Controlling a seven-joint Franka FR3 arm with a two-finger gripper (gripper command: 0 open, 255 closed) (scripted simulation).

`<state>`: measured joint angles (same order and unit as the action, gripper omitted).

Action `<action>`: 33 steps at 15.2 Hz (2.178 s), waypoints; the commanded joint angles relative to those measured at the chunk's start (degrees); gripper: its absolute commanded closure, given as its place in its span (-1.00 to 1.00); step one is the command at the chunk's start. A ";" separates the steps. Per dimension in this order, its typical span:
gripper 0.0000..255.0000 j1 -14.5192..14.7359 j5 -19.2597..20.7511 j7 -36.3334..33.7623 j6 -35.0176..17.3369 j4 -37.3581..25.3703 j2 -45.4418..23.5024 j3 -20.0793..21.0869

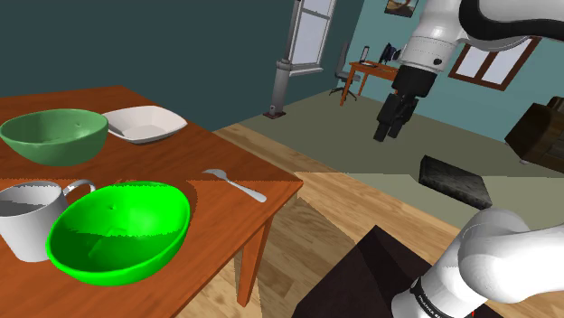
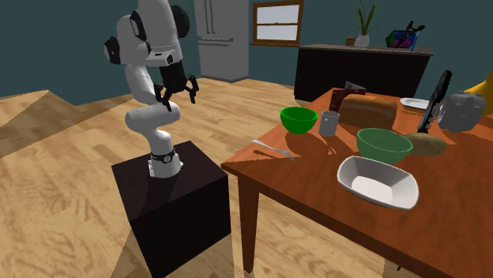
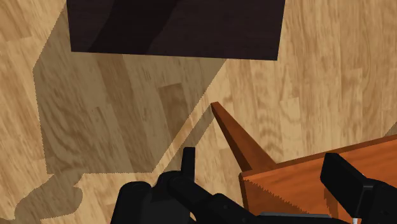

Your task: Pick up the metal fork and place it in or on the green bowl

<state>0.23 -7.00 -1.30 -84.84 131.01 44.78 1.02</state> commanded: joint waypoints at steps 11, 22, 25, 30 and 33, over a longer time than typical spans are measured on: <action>-1.00 3.47 -5.05 -3.44 -11.59 -4.38 -16.77 6.57; -1.00 6.77 -6.13 -7.64 -20.13 -16.89 -38.29 12.95; -1.00 7.89 -5.43 -9.04 -21.44 -21.73 -44.57 14.34; -1.00 9.75 -4.03 -10.93 -23.08 -28.28 -52.97 15.81; -1.00 10.00 -4.07 -10.90 -25.30 -26.44 -53.32 15.96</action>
<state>10.10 -11.07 -12.16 -109.30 104.00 -8.31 16.90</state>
